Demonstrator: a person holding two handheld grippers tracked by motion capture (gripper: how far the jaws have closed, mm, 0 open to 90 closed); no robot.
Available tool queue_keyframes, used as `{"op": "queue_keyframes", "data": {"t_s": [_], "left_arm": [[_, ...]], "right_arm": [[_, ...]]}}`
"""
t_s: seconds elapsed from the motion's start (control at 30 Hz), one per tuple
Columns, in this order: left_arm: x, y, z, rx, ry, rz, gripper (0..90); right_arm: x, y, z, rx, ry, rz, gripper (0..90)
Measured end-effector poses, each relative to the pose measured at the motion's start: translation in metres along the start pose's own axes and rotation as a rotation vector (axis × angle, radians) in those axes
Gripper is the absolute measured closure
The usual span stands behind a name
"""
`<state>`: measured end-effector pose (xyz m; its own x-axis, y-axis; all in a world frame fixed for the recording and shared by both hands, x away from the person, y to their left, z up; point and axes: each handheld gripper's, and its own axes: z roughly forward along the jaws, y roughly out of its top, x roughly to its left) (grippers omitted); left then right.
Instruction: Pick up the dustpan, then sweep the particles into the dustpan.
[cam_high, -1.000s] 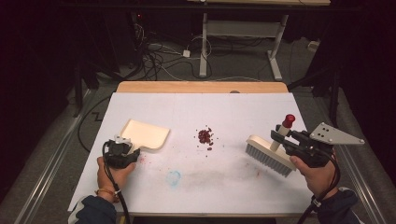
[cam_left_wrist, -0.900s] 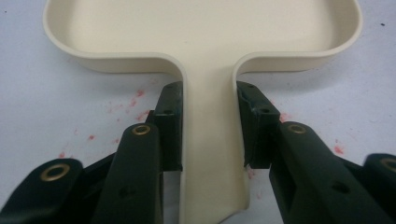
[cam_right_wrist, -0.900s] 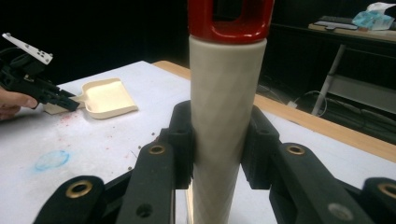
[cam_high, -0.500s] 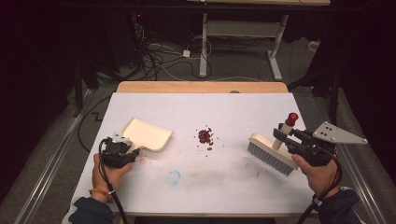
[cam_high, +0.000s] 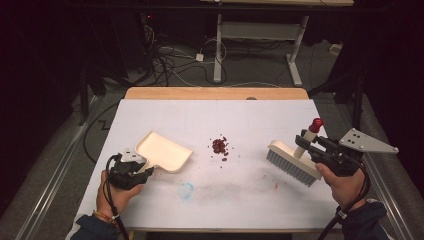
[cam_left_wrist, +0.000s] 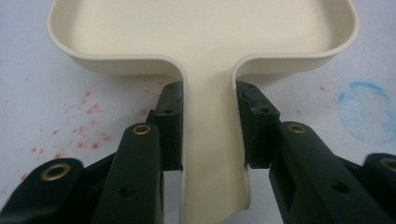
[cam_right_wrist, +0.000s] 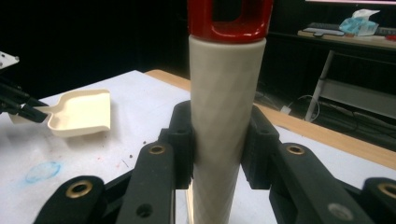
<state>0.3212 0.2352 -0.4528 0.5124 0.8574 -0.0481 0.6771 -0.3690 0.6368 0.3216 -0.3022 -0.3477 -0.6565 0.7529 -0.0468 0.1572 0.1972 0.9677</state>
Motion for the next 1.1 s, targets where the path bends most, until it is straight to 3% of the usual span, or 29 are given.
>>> {"op": "queue_keyframes", "data": {"t_s": [0.57, 0.83, 1.1], "left_arm": [[-0.031, -0.005, 0.003, 0.060, -0.090, 0.112, 64.1], [-0.038, -0.008, -0.001, 0.065, -0.108, 0.128, 64.1], [-0.039, -0.013, -0.001, 0.097, -0.098, 0.120, 64.0]], "right_arm": [[0.000, 0.002, 0.014, 0.009, 0.010, -0.006, 69.8], [0.003, 0.003, 0.026, 0.025, 0.018, -0.013, 69.8], [0.012, 0.011, 0.052, 0.007, 0.065, -0.021, 69.8]]}}
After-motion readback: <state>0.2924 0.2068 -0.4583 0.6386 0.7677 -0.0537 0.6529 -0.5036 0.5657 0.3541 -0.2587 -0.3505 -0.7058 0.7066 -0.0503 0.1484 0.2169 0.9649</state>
